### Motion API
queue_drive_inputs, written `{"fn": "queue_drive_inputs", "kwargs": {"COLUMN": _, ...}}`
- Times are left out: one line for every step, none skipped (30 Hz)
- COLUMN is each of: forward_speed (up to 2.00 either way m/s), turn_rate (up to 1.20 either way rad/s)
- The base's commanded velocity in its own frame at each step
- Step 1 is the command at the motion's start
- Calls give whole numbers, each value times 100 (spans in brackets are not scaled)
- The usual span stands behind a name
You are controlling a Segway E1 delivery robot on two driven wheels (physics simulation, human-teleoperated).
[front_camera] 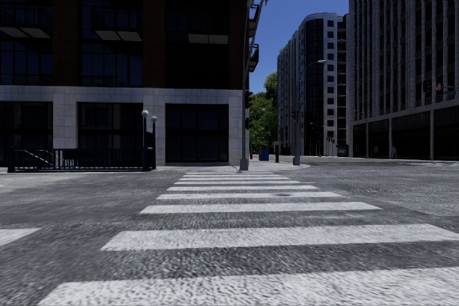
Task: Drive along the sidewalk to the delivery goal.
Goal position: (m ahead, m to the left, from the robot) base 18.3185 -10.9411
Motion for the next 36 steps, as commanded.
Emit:
{"fn": "queue_drive_inputs", "kwargs": {"forward_speed": 200, "turn_rate": 0}}
{"fn": "queue_drive_inputs", "kwargs": {"forward_speed": 200, "turn_rate": 0}}
{"fn": "queue_drive_inputs", "kwargs": {"forward_speed": 200, "turn_rate": 0}}
{"fn": "queue_drive_inputs", "kwargs": {"forward_speed": 200, "turn_rate": 0}}
{"fn": "queue_drive_inputs", "kwargs": {"forward_speed": 200, "turn_rate": 0}}
{"fn": "queue_drive_inputs", "kwargs": {"forward_speed": 200, "turn_rate": 0}}
{"fn": "queue_drive_inputs", "kwargs": {"forward_speed": 200, "turn_rate": 0}}
{"fn": "queue_drive_inputs", "kwargs": {"forward_speed": 200, "turn_rate": 0}}
{"fn": "queue_drive_inputs", "kwargs": {"forward_speed": 200, "turn_rate": 0}}
{"fn": "queue_drive_inputs", "kwargs": {"forward_speed": 200, "turn_rate": 0}}
{"fn": "queue_drive_inputs", "kwargs": {"forward_speed": 200, "turn_rate": 0}}
{"fn": "queue_drive_inputs", "kwargs": {"forward_speed": 200, "turn_rate": 0}}
{"fn": "queue_drive_inputs", "kwargs": {"forward_speed": 200, "turn_rate": 0}}
{"fn": "queue_drive_inputs", "kwargs": {"forward_speed": 200, "turn_rate": 0}}
{"fn": "queue_drive_inputs", "kwargs": {"forward_speed": 200, "turn_rate": 0}}
{"fn": "queue_drive_inputs", "kwargs": {"forward_speed": 200, "turn_rate": 0}}
{"fn": "queue_drive_inputs", "kwargs": {"forward_speed": 200, "turn_rate": 0}}
{"fn": "queue_drive_inputs", "kwargs": {"forward_speed": 200, "turn_rate": 0}}
{"fn": "queue_drive_inputs", "kwargs": {"forward_speed": 200, "turn_rate": 0}}
{"fn": "queue_drive_inputs", "kwargs": {"forward_speed": 200, "turn_rate": 0}}
{"fn": "queue_drive_inputs", "kwargs": {"forward_speed": 200, "turn_rate": 0}}
{"fn": "queue_drive_inputs", "kwargs": {"forward_speed": 200, "turn_rate": 0}}
{"fn": "queue_drive_inputs", "kwargs": {"forward_speed": 200, "turn_rate": 0}}
{"fn": "queue_drive_inputs", "kwargs": {"forward_speed": 200, "turn_rate": 0}}
{"fn": "queue_drive_inputs", "kwargs": {"forward_speed": 200, "turn_rate": 0}}
{"fn": "queue_drive_inputs", "kwargs": {"forward_speed": 200, "turn_rate": 0}}
{"fn": "queue_drive_inputs", "kwargs": {"forward_speed": 200, "turn_rate": 0}}
{"fn": "queue_drive_inputs", "kwargs": {"forward_speed": 200, "turn_rate": 0}}
{"fn": "queue_drive_inputs", "kwargs": {"forward_speed": 200, "turn_rate": 5}}
{"fn": "queue_drive_inputs", "kwargs": {"forward_speed": 200, "turn_rate": 20}}
{"fn": "queue_drive_inputs", "kwargs": {"forward_speed": 200, "turn_rate": 24}}
{"fn": "queue_drive_inputs", "kwargs": {"forward_speed": 200, "turn_rate": 25}}
{"fn": "queue_drive_inputs", "kwargs": {"forward_speed": 200, "turn_rate": 25}}
{"fn": "queue_drive_inputs", "kwargs": {"forward_speed": 200, "turn_rate": 29}}
{"fn": "queue_drive_inputs", "kwargs": {"forward_speed": 200, "turn_rate": 33}}
{"fn": "queue_drive_inputs", "kwargs": {"forward_speed": 200, "turn_rate": 35}}
